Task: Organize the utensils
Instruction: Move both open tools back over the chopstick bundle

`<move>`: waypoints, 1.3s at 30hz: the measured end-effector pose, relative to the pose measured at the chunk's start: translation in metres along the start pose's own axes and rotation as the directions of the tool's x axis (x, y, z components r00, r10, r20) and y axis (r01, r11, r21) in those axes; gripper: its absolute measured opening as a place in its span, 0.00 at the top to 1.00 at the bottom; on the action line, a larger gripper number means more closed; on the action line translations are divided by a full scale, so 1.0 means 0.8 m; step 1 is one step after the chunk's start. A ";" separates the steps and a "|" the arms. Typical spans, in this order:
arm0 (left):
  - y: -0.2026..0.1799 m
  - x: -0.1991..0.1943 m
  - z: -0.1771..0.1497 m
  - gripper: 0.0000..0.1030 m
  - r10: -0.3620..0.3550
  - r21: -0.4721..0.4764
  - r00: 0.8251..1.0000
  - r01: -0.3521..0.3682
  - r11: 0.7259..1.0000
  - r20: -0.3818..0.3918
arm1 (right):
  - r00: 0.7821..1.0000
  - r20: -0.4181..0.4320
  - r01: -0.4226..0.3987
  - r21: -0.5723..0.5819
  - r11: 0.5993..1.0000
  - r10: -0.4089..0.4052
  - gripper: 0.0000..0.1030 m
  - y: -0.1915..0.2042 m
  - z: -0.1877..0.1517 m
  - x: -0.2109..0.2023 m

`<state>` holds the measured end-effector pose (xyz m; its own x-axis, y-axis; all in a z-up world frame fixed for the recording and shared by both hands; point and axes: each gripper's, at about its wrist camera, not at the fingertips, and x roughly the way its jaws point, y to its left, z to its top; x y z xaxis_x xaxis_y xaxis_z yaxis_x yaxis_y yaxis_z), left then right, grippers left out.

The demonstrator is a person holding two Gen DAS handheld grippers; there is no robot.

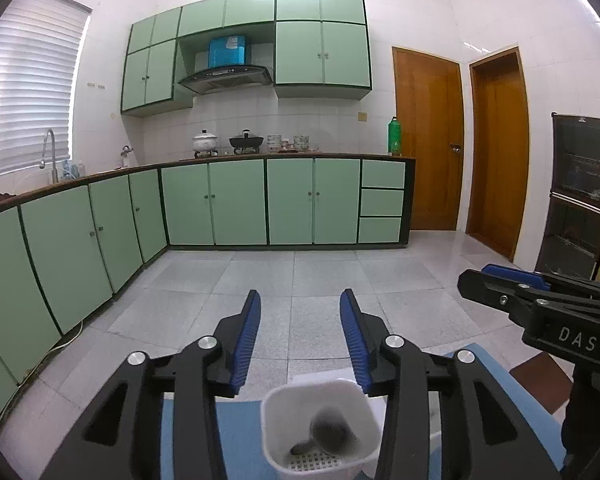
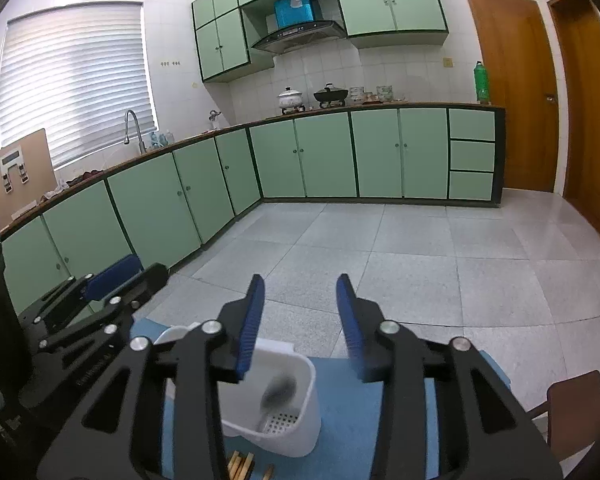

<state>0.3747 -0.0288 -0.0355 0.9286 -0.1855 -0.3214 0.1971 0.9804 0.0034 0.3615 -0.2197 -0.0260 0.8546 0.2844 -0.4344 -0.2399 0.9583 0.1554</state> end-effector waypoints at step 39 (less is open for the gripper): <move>-0.015 -0.217 -0.267 0.19 0.029 -0.069 0.851 -0.076 0.995 -0.524 | 0.898 -0.429 0.080 -0.049 0.996 -0.094 0.12 0.104 -0.315 -0.172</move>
<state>0.1439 0.0057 -0.1821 0.6316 -0.0944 -0.7695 0.1034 0.9940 -0.0371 0.1078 -0.1721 -0.1772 0.5924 0.1780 -0.7857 -0.1932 0.9782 0.0760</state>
